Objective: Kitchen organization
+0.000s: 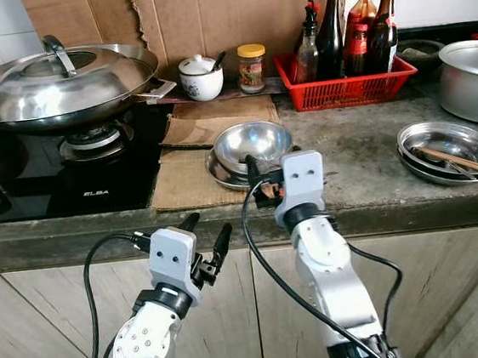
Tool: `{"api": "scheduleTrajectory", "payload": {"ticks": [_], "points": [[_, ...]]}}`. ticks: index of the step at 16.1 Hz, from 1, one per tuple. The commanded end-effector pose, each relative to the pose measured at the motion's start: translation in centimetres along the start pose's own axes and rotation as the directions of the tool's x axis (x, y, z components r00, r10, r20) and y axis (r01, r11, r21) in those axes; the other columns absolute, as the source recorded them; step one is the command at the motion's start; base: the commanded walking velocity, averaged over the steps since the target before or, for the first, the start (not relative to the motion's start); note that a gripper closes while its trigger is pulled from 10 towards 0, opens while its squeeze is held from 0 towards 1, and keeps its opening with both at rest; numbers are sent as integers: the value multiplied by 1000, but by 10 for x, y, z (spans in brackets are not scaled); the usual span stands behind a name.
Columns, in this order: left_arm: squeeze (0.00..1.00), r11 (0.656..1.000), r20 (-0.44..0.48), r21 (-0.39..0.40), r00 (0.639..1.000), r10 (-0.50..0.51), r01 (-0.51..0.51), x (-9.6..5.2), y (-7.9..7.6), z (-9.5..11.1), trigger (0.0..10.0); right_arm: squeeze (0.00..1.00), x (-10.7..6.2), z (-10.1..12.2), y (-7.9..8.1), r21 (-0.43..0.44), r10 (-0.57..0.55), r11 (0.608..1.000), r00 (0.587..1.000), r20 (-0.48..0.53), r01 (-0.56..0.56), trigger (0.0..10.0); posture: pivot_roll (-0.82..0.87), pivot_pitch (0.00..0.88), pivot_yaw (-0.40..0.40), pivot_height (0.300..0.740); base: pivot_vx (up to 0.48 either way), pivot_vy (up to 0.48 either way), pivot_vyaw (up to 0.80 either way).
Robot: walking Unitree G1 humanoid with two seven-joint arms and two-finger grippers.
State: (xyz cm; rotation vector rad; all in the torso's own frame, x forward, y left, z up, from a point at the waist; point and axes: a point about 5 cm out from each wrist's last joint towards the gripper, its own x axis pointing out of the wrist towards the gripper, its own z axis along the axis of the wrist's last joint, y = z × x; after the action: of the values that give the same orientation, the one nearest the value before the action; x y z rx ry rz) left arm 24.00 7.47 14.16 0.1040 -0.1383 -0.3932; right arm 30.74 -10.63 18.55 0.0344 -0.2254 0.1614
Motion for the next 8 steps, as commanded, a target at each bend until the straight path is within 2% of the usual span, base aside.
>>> {"api": "scheduleTrajectory", "payload": {"ticks": [1, 8], "points": [[0, 1000, 29, -17, 1000, -8, 9, -1, -1, 6, 10000, 0, 4, 3, 2, 7, 5, 1000, 1000, 18, -5, 10000, 53, 0, -48, 740, 0, 0, 0], [0, 998, 71, -46, 997, -35, 38, -1, -7, 12, 10000, 0, 14, -5, 6, 25, 0, 1000, 1000, -8, 0, 10000, 54, 0, -55, 740, 0, 0, 0]]}}
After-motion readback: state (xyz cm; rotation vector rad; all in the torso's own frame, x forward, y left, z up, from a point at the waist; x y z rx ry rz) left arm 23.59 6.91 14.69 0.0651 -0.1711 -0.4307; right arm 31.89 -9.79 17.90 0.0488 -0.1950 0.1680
